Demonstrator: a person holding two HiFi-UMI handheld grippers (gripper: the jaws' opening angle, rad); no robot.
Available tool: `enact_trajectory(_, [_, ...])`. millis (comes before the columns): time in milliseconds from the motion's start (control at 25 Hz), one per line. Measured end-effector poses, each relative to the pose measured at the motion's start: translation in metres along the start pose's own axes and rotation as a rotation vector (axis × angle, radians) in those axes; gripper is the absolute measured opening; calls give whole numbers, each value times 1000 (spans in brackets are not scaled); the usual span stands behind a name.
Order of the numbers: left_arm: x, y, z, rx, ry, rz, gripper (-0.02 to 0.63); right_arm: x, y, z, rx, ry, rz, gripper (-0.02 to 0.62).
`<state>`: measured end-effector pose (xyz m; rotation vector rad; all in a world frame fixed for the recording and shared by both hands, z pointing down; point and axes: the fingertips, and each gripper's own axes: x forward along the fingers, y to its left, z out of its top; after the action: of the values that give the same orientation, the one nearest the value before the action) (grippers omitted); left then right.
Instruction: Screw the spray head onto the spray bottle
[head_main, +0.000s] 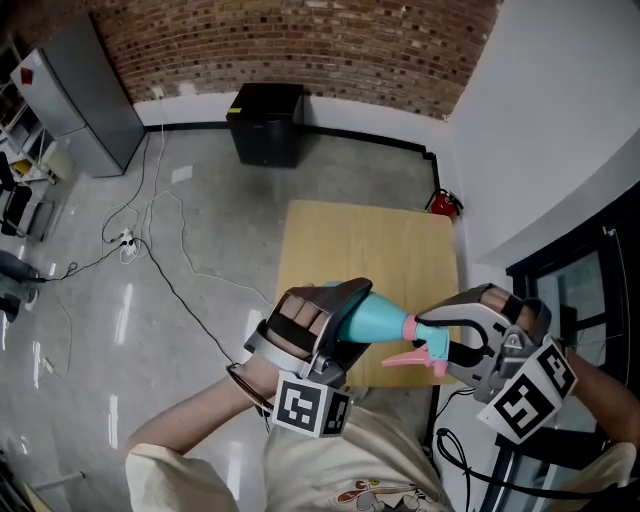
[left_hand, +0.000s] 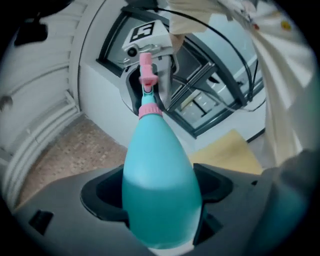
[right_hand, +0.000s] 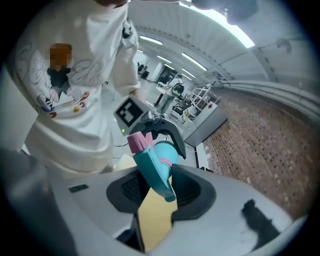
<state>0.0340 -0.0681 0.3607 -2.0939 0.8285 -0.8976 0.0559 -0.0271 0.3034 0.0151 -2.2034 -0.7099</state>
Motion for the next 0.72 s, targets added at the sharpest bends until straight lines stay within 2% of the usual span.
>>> enact_trajectory(120, [-1, 15, -5, 81, 69, 242, 423, 1, -6, 0, 180, -21, -1, 124])
enact_trajectory(240, [-2, 20, -4, 117, 94, 381, 423, 0, -8, -2, 431, -55, 17, 124])
enact_trajectory(360, [-4, 22, -5, 153, 105, 449, 423, 2, -7, -6, 732, -77, 62, 124])
enact_trajectory(480, [-6, 21, -7, 138, 93, 459, 423, 4, -6, -7, 1054, -113, 122, 124])
enact_trajectory(520, [-6, 20, -7, 121, 84, 457, 423, 4, -7, -6, 1126, -126, 132, 124])
enact_trajectory(600, [-5, 18, -6, 78, 64, 452, 423, 4, -9, -6, 1172, -135, 130, 126])
enact_trajectory(720, [-2, 13, -7, 16, 43, 448, 423, 5, -8, -2, 1096, -116, 125, 139])
